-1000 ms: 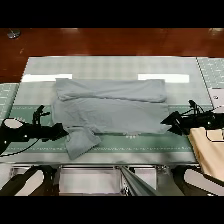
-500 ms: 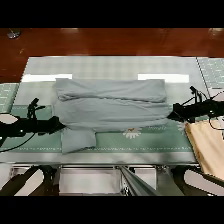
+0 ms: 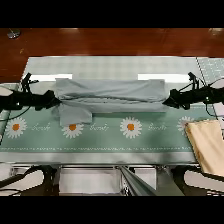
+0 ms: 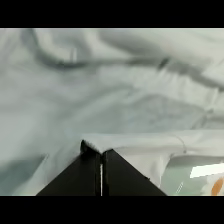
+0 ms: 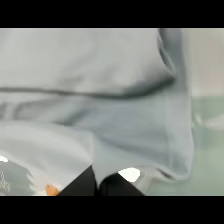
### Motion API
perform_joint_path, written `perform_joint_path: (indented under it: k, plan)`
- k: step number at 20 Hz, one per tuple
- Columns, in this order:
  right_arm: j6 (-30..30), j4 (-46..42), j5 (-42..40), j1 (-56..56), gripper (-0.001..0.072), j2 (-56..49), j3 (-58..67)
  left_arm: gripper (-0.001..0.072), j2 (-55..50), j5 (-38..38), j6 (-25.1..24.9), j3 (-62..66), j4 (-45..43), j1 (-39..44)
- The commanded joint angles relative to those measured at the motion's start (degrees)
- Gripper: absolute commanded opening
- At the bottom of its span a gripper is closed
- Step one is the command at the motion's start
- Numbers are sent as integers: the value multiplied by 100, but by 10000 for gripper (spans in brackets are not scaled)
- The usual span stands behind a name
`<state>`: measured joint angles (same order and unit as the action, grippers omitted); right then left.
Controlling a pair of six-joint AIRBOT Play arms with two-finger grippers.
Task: Fold the shirts.
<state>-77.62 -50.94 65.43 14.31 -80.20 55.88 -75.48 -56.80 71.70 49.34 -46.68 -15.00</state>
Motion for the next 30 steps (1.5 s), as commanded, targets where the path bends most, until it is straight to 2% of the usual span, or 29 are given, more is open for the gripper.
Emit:
perform_joint_path:
  k: [1, 2, 7, 10, 13, 19, 27, 28, 29, 30]
  plan:
    - [-367, 98, -308, -201, 24, -553, 748, 20, -1062, -328, 343, 1309, 37, 131]
    - [-426, 94, -308, -201, 24, -730, 1001, 20, -1283, -343, 461, 1604, 37, 146]
    - [-581, 118, -315, -205, 24, -1425, 1939, 20, -2159, -651, 400, 2850, 42, 76]
    - [-503, 142, -411, -350, 24, -1823, 2415, 20, -2553, -772, 400, 3285, 44, 240]
    - [-789, 94, -516, -365, 24, -2181, 2861, 20, -2778, -645, 402, 3602, 42, 358]
    - [-929, 116, -566, -334, 24, -2538, 3226, 20, -3062, -636, 444, 3906, 46, 363]
    - [-776, 120, -551, -341, 25, -2653, 3226, 20, -3121, -354, 616, 3912, 48, 363]
    - [-787, 127, -542, -341, 55, -2653, 3226, 37, -3121, -472, 610, 3912, 68, 367]
    - [-787, 186, -498, -341, 295, -2651, 3228, 269, -3121, -737, 601, 3932, 74, 367]
    - [-719, 258, -321, -315, 607, -2651, 3289, 695, -3121, -1038, 621, 3980, 59, 356]
